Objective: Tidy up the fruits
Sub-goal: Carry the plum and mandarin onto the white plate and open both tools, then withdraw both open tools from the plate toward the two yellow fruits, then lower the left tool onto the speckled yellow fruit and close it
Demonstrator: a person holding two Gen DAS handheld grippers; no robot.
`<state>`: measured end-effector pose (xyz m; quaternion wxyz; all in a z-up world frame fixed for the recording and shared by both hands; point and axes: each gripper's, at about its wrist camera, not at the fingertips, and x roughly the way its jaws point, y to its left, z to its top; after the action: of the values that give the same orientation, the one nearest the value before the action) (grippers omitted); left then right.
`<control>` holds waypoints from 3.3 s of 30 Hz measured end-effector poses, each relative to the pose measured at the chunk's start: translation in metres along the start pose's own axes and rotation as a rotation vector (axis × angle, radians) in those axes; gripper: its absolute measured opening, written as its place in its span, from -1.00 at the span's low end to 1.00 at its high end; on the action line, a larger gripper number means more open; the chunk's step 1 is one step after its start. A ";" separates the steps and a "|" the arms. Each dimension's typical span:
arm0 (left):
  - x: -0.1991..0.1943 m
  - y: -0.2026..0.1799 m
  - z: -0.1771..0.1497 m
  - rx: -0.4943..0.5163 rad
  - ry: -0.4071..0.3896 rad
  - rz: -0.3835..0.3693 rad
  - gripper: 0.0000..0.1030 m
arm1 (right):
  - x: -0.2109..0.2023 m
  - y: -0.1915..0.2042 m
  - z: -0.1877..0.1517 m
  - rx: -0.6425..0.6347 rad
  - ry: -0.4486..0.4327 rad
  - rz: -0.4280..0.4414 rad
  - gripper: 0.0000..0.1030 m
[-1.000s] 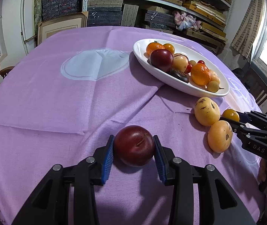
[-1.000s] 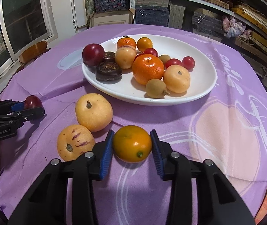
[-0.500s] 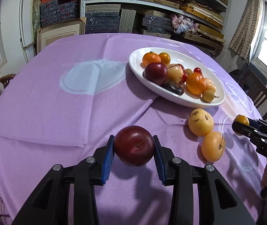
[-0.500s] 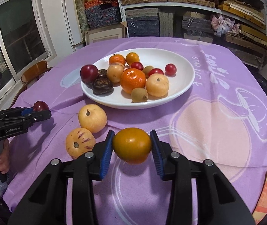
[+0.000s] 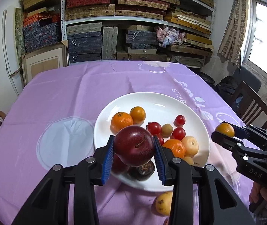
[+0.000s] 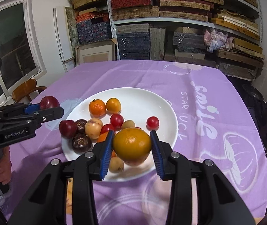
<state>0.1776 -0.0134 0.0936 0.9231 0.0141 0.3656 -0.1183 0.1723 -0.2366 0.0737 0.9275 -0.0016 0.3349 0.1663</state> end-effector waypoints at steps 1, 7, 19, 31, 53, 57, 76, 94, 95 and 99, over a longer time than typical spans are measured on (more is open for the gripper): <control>0.009 -0.004 0.007 0.003 0.006 0.004 -0.22 | 0.011 0.000 0.007 -0.001 0.010 -0.006 -0.26; 0.064 -0.002 0.030 -0.047 0.072 -0.002 -0.22 | 0.078 -0.001 0.037 -0.013 0.077 -0.040 -0.26; 0.079 0.011 0.033 -0.083 0.092 -0.016 -0.22 | 0.090 -0.013 0.043 0.021 0.065 -0.036 -0.26; -0.010 0.007 -0.010 -0.025 0.024 0.015 -0.21 | -0.025 0.016 -0.002 -0.048 -0.091 -0.036 0.23; -0.045 -0.069 -0.124 0.095 0.067 -0.024 0.48 | -0.073 -0.036 -0.098 0.199 -0.275 -0.110 0.89; -0.032 -0.075 -0.126 0.080 0.098 -0.019 0.48 | -0.071 -0.036 -0.098 0.197 -0.264 -0.105 0.89; -0.029 -0.032 -0.132 -0.023 0.119 0.059 0.58 | -0.062 -0.035 -0.096 0.207 -0.223 -0.100 0.90; -0.017 -0.031 -0.139 -0.031 0.160 -0.028 0.25 | -0.054 -0.035 -0.100 0.208 -0.203 -0.098 0.90; -0.017 -0.030 -0.139 -0.029 0.158 -0.031 0.21 | -0.055 -0.035 -0.099 0.208 -0.204 -0.099 0.90; -0.018 -0.025 -0.140 -0.034 0.161 -0.043 -0.08 | -0.054 -0.035 -0.100 0.210 -0.199 -0.098 0.90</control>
<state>0.0655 -0.0181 0.0049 0.8881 0.0002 0.4407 -0.1304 0.0824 -0.2980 0.0261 0.9582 0.0957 0.2562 0.0842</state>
